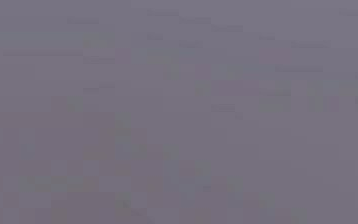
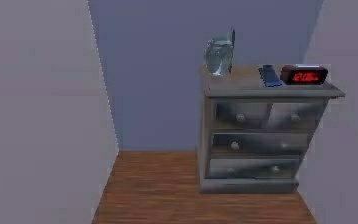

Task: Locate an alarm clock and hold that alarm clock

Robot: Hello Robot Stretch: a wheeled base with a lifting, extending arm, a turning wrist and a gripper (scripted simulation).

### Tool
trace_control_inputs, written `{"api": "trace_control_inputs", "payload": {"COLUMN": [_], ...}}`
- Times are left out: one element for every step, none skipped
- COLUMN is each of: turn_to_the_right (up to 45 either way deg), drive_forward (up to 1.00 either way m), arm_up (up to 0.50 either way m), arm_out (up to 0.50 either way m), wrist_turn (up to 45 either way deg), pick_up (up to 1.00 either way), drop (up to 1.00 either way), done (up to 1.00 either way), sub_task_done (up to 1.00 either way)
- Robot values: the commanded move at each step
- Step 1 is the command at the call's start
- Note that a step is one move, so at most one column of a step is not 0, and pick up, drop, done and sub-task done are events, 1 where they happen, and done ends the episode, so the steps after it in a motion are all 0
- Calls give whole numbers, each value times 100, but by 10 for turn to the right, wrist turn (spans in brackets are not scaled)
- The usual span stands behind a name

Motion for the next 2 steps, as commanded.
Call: {"api": "trace_control_inputs", "payload": {"turn_to_the_right": [450,450], "drive_forward": [0,0], "arm_up": [0,0], "arm_out": [0,0], "wrist_turn": [0,0], "pick_up": [0,0], "drop": [0,0], "done": [0,0], "sub_task_done": [0,0]}}
